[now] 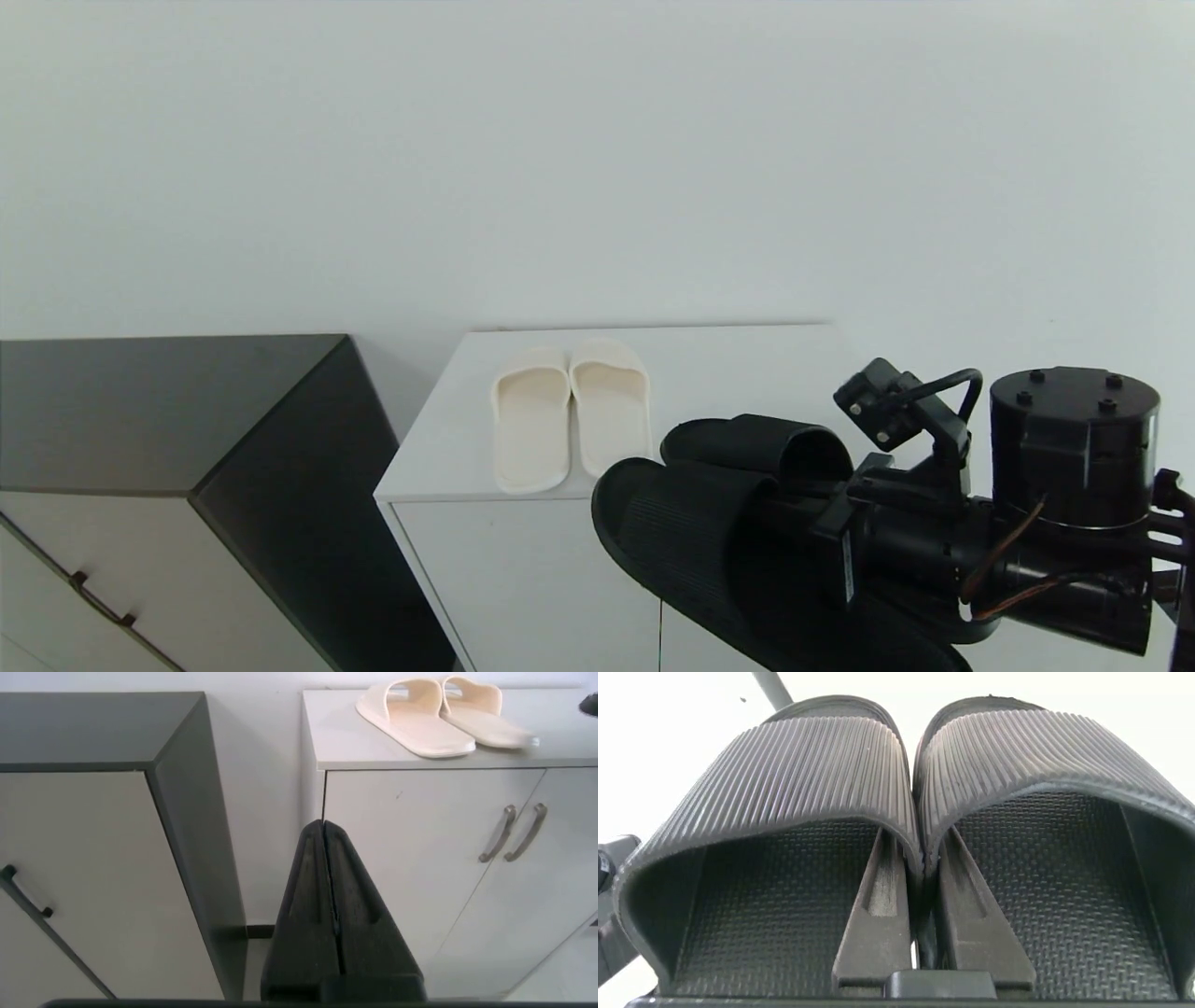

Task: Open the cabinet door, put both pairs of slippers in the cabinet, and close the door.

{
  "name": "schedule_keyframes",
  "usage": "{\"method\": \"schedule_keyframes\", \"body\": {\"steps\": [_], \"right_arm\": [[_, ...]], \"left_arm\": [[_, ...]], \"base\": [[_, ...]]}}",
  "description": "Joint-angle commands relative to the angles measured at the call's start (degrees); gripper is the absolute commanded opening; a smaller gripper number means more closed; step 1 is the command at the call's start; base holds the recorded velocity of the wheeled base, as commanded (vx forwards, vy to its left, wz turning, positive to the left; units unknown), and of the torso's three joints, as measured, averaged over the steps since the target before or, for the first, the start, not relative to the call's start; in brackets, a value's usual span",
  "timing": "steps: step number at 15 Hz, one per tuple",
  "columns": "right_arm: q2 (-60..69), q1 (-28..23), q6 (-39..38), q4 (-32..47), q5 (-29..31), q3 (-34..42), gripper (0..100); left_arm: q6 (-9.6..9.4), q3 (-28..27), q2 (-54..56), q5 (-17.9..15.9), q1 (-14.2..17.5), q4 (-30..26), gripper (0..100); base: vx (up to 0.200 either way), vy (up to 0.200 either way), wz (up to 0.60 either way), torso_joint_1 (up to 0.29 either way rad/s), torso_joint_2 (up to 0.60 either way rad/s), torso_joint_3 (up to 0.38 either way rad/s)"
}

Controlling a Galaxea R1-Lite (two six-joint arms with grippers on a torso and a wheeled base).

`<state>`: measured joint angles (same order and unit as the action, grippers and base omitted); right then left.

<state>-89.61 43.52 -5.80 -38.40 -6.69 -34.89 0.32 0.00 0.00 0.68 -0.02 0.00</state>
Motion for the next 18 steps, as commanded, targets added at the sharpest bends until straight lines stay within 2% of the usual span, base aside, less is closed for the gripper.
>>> {"method": "schedule_keyframes", "body": {"steps": [1, 4, 16, 18], "right_arm": [[0.05, 0.07, 0.00, 0.08, -0.07, 0.26, 0], [0.40, 0.07, 0.00, 0.08, -0.16, 0.26, 0], [0.14, 0.51, 0.09, 0.08, -0.43, 0.79, 0], [0.14, 0.60, 0.09, 0.08, -0.43, 0.88, 0]], "left_arm": [[0.03, 0.00, 0.00, 0.11, -0.06, 0.09, 0], [0.03, 0.00, 0.00, 0.02, 0.02, 0.09, 0], [0.12, 0.00, 0.00, 0.02, -0.06, 0.00, 0], [0.03, 0.00, 0.00, 0.02, 0.02, 0.09, 0]], "base": [[-0.200, 0.000, 0.00, 0.007, 0.01, 0.002], [-0.200, 0.000, 0.00, -0.007, 0.00, 0.006], [0.000, 0.000, 0.00, 0.000, 0.00, 0.000], [0.000, 0.000, 0.00, -0.120, 0.29, 0.159]]}}
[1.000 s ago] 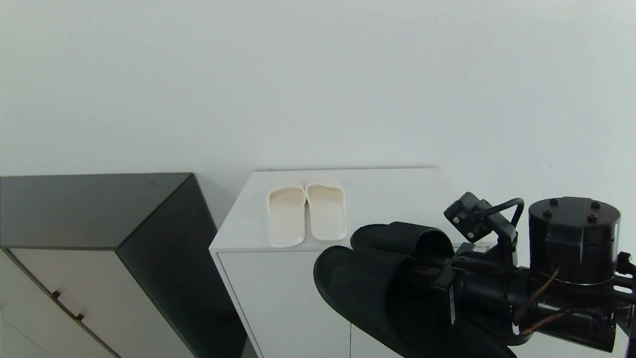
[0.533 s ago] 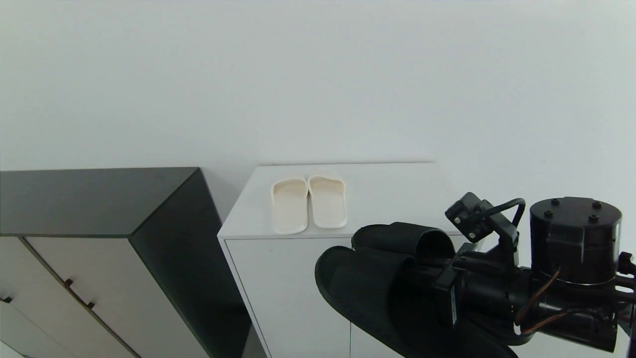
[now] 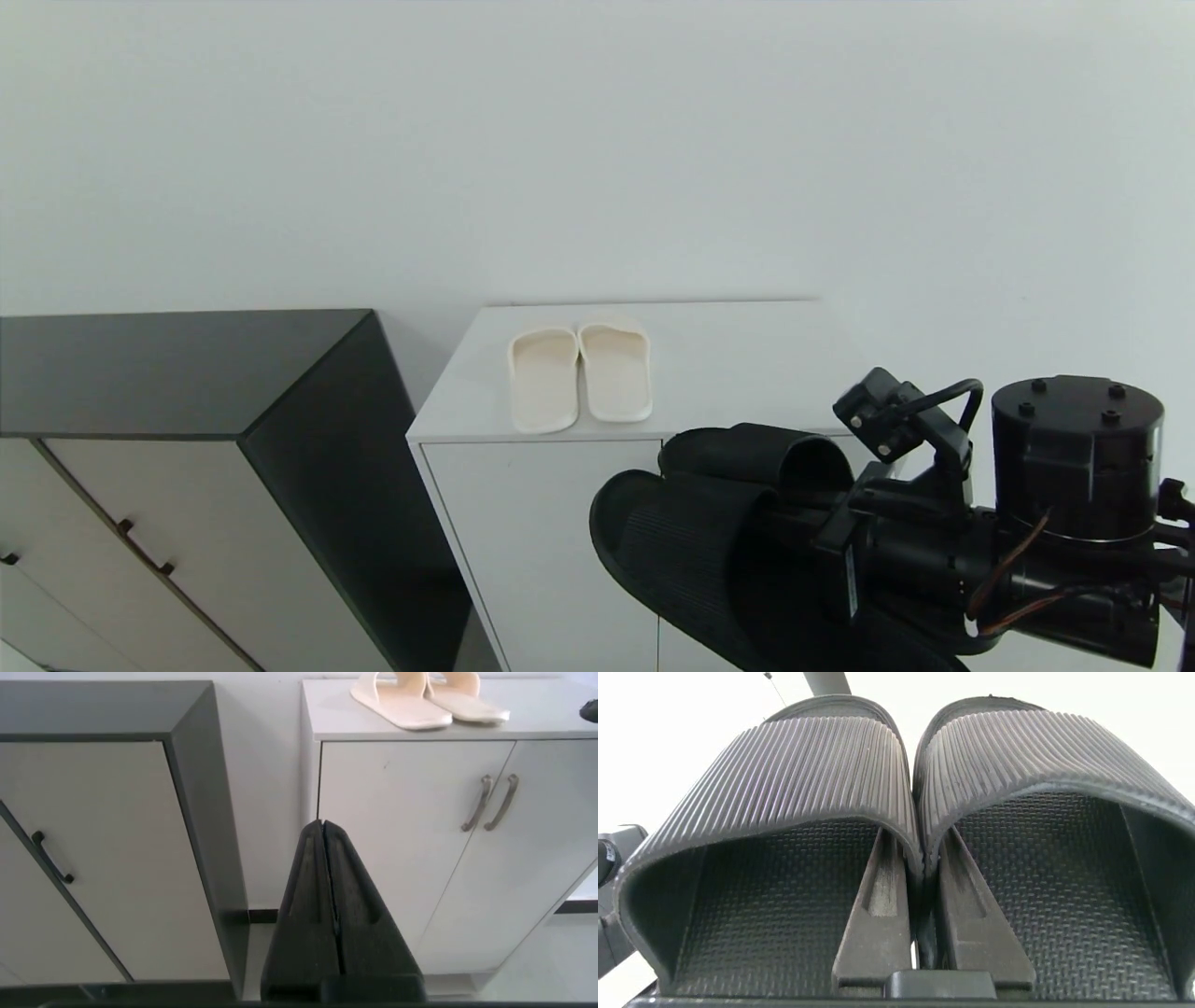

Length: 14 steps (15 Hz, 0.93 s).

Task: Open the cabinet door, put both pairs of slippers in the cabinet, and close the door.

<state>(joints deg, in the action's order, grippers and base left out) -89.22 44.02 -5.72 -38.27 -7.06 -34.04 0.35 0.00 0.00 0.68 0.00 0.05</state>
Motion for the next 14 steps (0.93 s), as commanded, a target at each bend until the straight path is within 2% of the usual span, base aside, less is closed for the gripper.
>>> {"method": "schedule_keyframes", "body": {"steps": [1, 14], "right_arm": [[-0.25, 0.19, 0.00, -0.05, -0.06, 0.11, 0], [-0.25, 1.68, 0.00, -0.05, 0.03, 1.08, 0]], "left_arm": [[0.09, 0.00, 0.00, 0.02, -0.09, -0.05, 0], [-0.18, 0.00, 0.00, 0.11, 0.00, -0.05, 0]], "base": [[0.000, 0.000, 0.00, -0.159, 0.38, 0.212], [0.000, 0.000, 0.00, -0.215, 0.52, 0.308]]}}
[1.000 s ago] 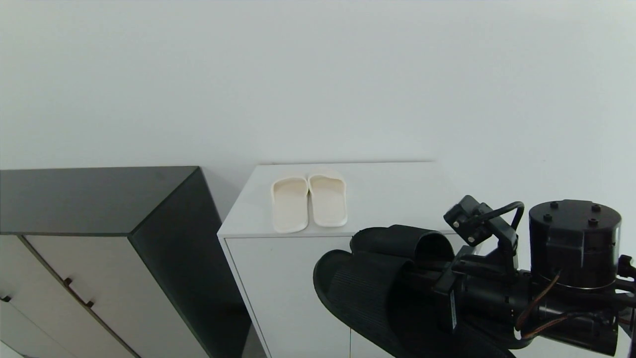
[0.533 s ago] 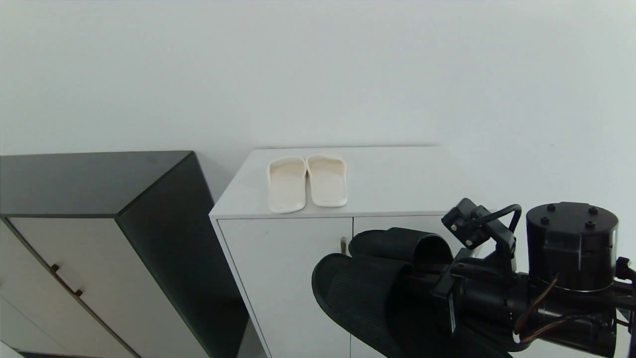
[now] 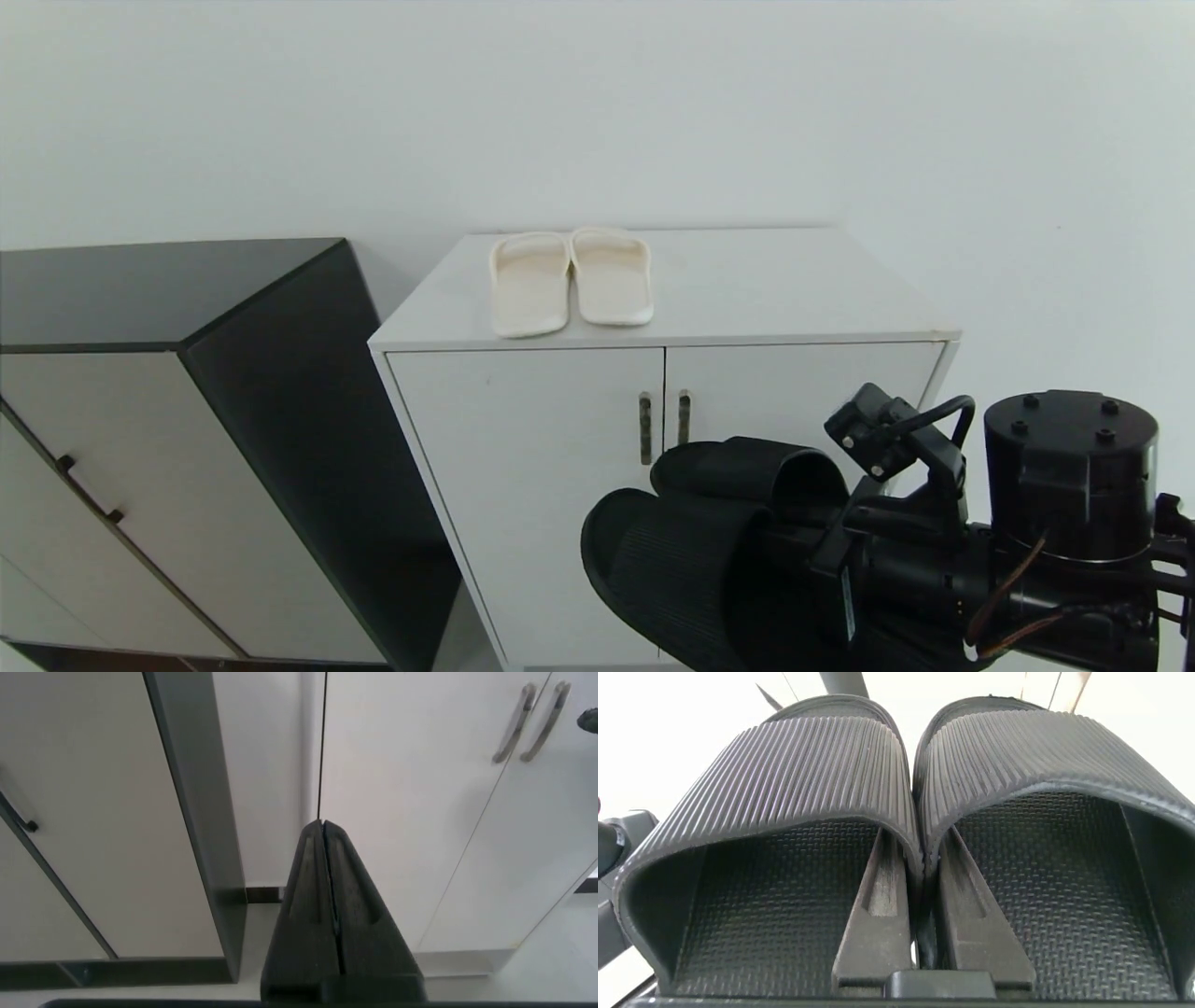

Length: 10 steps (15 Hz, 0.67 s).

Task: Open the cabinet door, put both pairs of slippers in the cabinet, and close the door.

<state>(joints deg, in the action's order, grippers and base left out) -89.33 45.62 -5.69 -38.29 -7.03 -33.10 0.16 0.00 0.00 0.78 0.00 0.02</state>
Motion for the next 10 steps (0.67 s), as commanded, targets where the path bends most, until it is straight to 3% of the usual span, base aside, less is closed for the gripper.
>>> {"method": "schedule_keyframes", "body": {"steps": [1, 5, 6, 10], "right_arm": [[-0.14, 0.09, -0.02, -0.03, 0.00, 0.14, 0], [-0.14, 0.26, -0.02, -0.03, 0.00, 0.23, 0], [-0.14, 0.26, -0.02, -0.03, 0.00, 0.23, 0], [-0.14, 0.53, 0.42, -0.03, 0.18, 1.46, 0]], "left_arm": [[0.02, 0.00, 0.00, 0.01, 0.00, 0.06, 0], [0.02, 0.00, -0.09, -0.08, 0.00, -0.02, 0], [0.02, 0.00, 0.00, -0.08, 0.00, -0.02, 100], [-0.07, 0.00, 0.00, -0.08, 0.00, 0.06, 100]], "base": [[0.000, 0.000, 0.00, -0.198, 0.52, 0.320], [0.000, 0.000, 0.00, -0.170, 0.49, 0.316], [0.000, 0.000, 0.00, -0.163, 0.49, 0.330], [0.000, 0.000, 0.00, -0.129, 0.47, 0.332]]}}
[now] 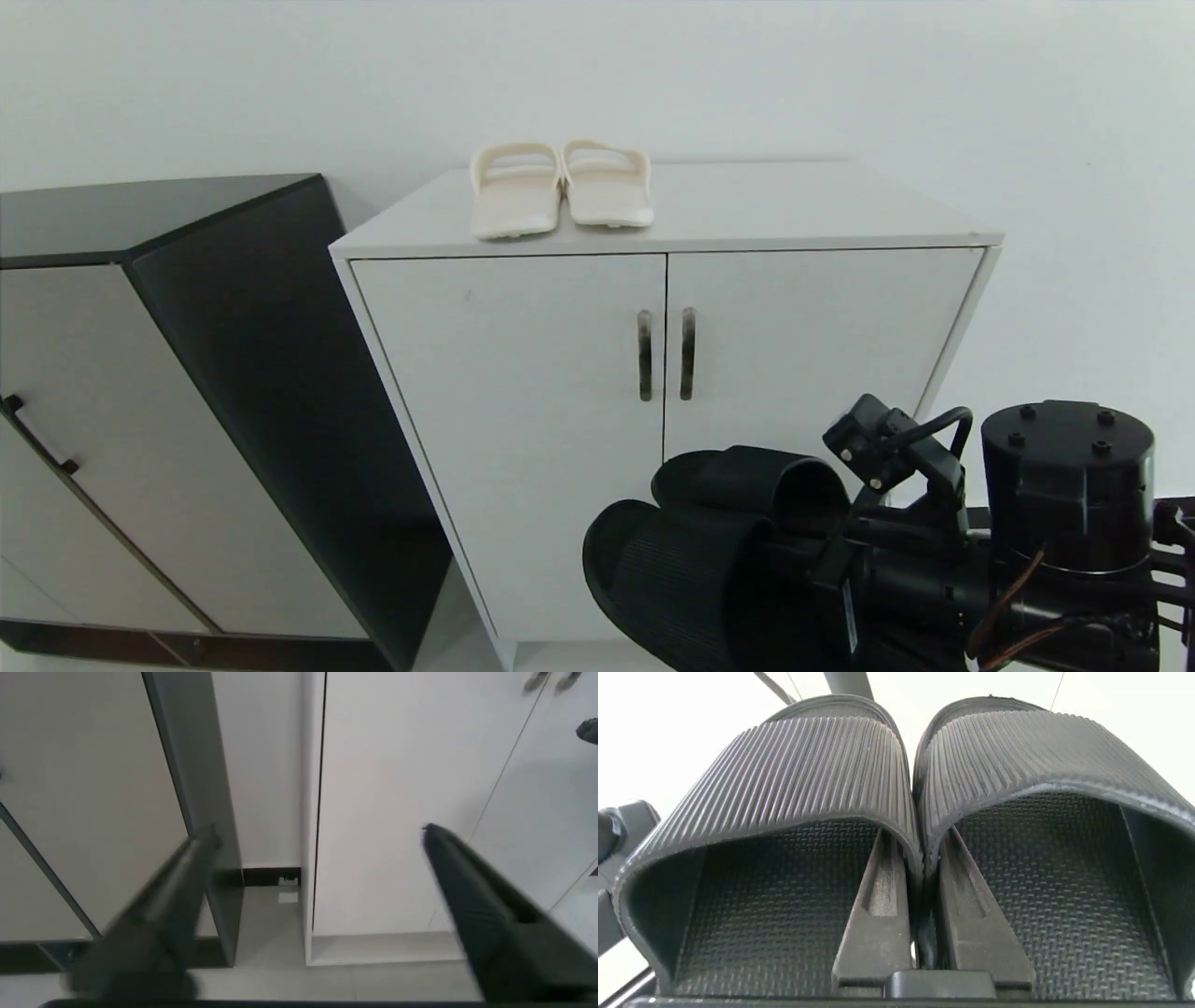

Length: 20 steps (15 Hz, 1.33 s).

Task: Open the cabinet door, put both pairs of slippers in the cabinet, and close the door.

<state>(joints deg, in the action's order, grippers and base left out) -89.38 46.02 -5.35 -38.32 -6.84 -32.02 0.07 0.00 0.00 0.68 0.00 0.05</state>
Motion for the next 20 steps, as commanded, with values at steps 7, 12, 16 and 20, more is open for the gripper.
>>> {"method": "schedule_keyframes", "body": {"steps": [7, 12, 16, 20], "right_arm": [[-0.18, 0.74, 0.34, -0.01, 0.07, 0.82, 0], [0.00, 1.27, 0.43, -0.09, 0.16, 1.61, 0], [0.00, 1.35, 1.75, -0.09, 0.16, 1.79, 0], [0.08, 1.35, 1.75, -0.18, 0.16, 2.14, 0]], "left_arm": [[-1.22, 0.00, -0.09, -1.47, 0.00, -0.14, 100], [-2.71, -6.42, -3.08, -1.91, -0.09, -0.05, 100], [-2.71, -15.21, -29.00, -17.65, -0.62, 3.73, 100], [-2.62, -21.88, -46.32, -31.09, -5.36, 12.96, 100]], "base": [[0.000, 0.000, 0.00, -0.069, 0.44, 0.373], [0.000, 0.000, 0.00, -0.005, 0.14, 0.125], [0.000, 0.000, 0.00, 0.000, 0.00, 0.000], [0.000, 0.000, 0.00, 0.000, 0.00, 0.000]]}}
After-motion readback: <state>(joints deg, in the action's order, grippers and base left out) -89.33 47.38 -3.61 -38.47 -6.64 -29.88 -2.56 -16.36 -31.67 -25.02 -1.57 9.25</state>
